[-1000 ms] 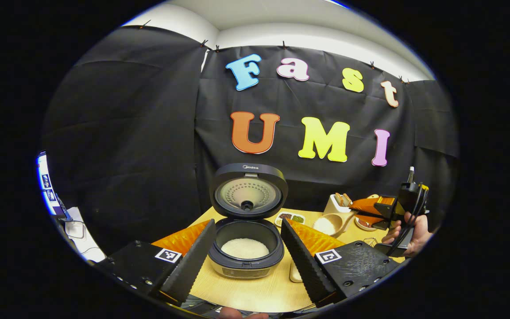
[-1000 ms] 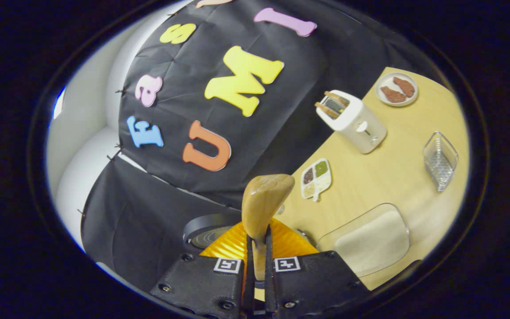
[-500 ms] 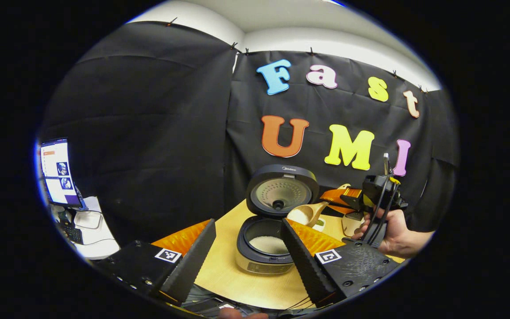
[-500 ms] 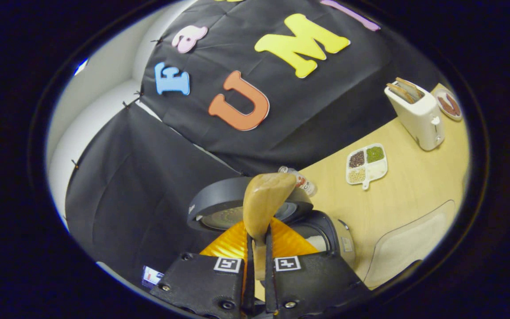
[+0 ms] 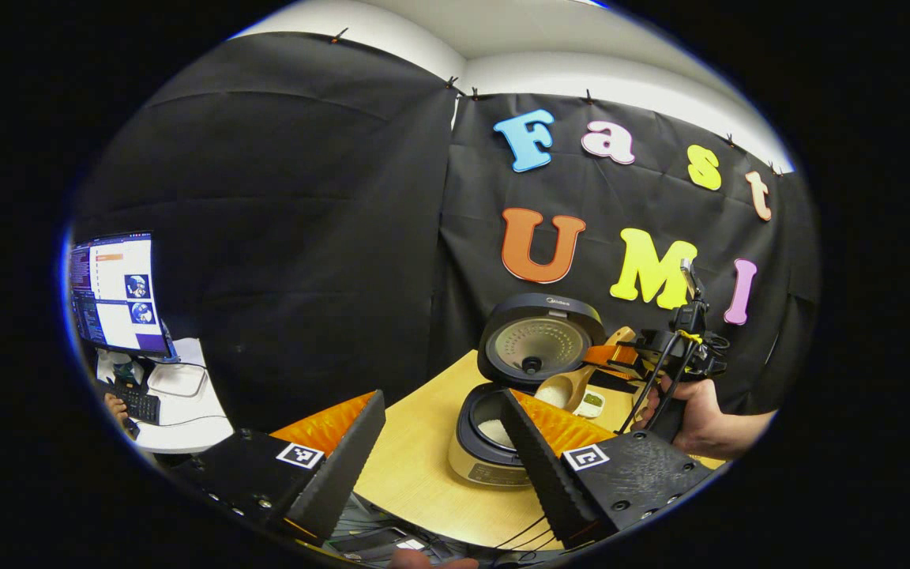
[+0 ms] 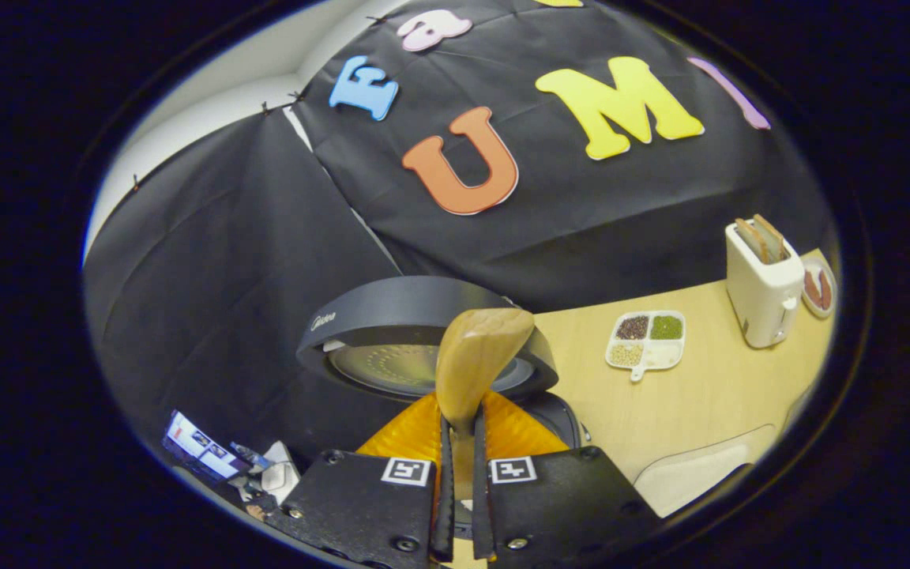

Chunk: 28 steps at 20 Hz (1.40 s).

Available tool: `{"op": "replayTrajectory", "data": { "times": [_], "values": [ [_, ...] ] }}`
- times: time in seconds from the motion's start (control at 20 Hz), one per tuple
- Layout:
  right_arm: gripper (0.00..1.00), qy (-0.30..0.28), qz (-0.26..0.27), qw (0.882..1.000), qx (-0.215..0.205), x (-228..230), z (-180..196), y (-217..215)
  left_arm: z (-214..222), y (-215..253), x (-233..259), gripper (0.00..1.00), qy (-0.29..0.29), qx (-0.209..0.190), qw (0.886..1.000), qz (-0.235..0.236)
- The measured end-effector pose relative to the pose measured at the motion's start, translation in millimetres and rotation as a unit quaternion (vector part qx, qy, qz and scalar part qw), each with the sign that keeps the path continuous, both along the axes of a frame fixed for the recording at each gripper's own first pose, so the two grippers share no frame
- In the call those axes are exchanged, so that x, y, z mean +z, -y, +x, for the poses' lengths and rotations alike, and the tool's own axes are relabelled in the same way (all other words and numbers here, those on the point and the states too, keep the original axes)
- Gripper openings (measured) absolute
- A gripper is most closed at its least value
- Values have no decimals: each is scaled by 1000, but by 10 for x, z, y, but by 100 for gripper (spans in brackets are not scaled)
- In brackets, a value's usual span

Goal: Close the left gripper, press the button to open the rice cooker; take a wooden spoon from the chopstick holder with the right hand, scoop a spoonful of rice and pour it into the rice cooker, then put the wooden spoon back into the chopstick holder.

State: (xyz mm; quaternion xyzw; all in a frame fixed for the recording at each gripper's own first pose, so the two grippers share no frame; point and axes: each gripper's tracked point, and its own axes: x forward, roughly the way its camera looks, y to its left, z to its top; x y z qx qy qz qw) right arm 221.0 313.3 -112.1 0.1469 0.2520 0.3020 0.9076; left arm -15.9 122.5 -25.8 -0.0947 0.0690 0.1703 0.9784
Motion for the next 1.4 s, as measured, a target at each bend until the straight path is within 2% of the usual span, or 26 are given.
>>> {"op": "replayTrajectory", "data": {
  "times": [0.25, 0.5, 0.65, 0.8, 0.9, 0.95, 1.1, 1.4],
  "values": [
    [14, 72, -75, 994, 28, 40, -32, -72, -9, -51, -3, 95, 3, 11, 1000, -4],
    [14, 151, -146, 977, 46, 110, -86, -177, -11, -146, 78, 95, 16, 24, 1000, -10],
    [14, 219, -195, 954, 61, 266, -203, -216, -40, -167, 28, 95, 16, 29, 999, -16],
    [14, 300, -239, 919, 91, 467, -363, -317, -47, -159, 49, 95, 20, 31, 999, -20],
    [14, 325, -249, 906, 109, 483, -457, -415, -58, -159, 55, 95, 24, 34, 999, -20],
    [14, 330, -249, 903, 115, 482, -484, -455, -85, -179, 55, 95, 26, 36, 999, -21],
    [14, 319, -239, 909, 122, 504, -498, -496, -115, -159, 76, 95, 30, 38, 999, -22],
    [14, 270, -208, 934, 105, 492, -461, -421, -139, -98, 133, 95, 37, 37, 998, -23]
  ]
}}
